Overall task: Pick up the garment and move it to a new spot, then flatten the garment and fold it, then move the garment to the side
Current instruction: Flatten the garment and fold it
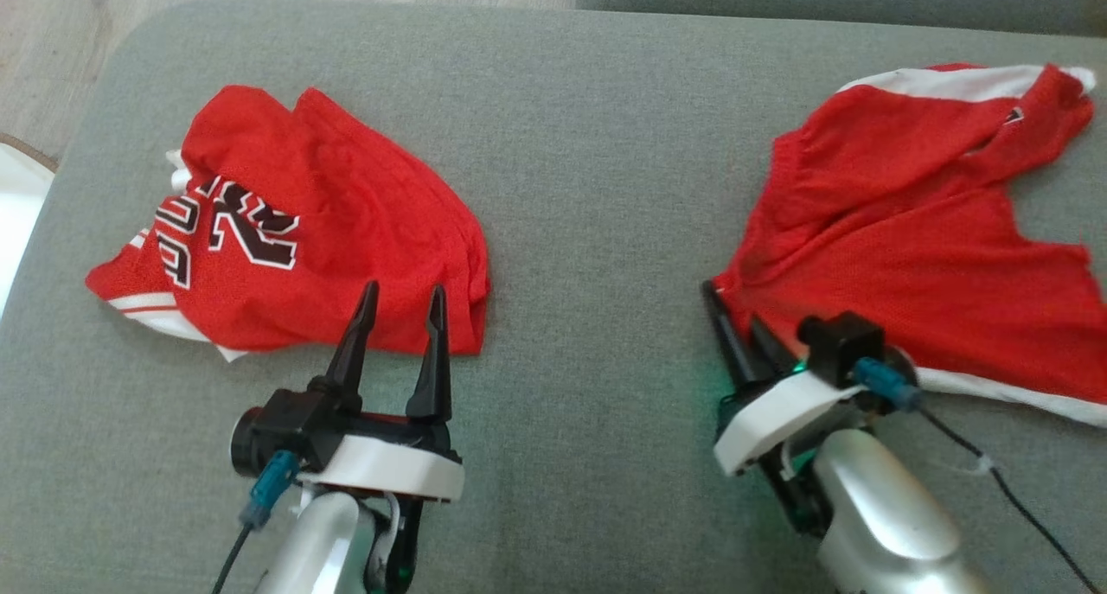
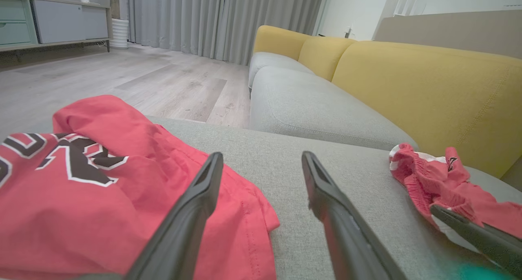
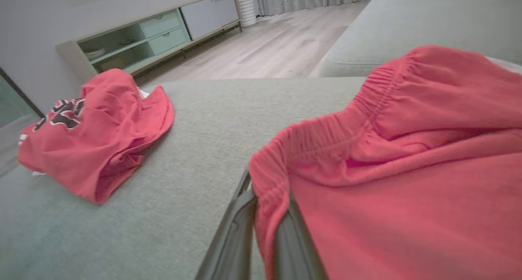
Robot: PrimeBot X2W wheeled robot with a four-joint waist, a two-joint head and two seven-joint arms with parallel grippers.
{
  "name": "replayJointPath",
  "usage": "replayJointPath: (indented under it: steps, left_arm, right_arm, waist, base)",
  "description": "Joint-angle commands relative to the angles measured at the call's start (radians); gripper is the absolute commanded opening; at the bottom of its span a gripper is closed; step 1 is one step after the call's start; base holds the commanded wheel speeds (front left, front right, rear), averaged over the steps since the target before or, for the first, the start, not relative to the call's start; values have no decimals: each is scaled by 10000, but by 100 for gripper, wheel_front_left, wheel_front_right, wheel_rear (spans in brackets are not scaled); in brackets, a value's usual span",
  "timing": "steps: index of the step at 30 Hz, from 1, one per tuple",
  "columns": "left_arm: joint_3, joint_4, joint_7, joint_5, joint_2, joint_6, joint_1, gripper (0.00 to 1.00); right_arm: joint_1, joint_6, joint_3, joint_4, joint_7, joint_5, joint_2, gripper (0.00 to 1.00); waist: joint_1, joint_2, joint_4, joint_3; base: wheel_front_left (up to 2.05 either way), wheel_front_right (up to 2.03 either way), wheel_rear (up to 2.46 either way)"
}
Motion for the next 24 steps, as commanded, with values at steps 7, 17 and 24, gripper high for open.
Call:
replayJointPath:
  steps: [7, 17, 24]
  left_arm:
    - [287, -228, -78, 10, 39, 7, -347, 100]
    - [452, -227, -78, 39, 39, 55, -221, 100]
    - [743, -326, -78, 169, 39, 35, -118, 100]
  right_arm:
    - [-649, -7, 2416, -601, -108, 1365, 139, 0]
    - [-1289, -7, 3507, 36, -32, 2410, -8, 100]
    - [-950, -7, 2198, -330, -101, 2008, -805, 100]
  waist:
    - [0, 0, -15, -135]
    - [0, 0, -167, -315]
    - [0, 0, -688, -512]
  base:
    - [0, 0, 0]
    - [0, 0, 0]
    - [0, 0, 0]
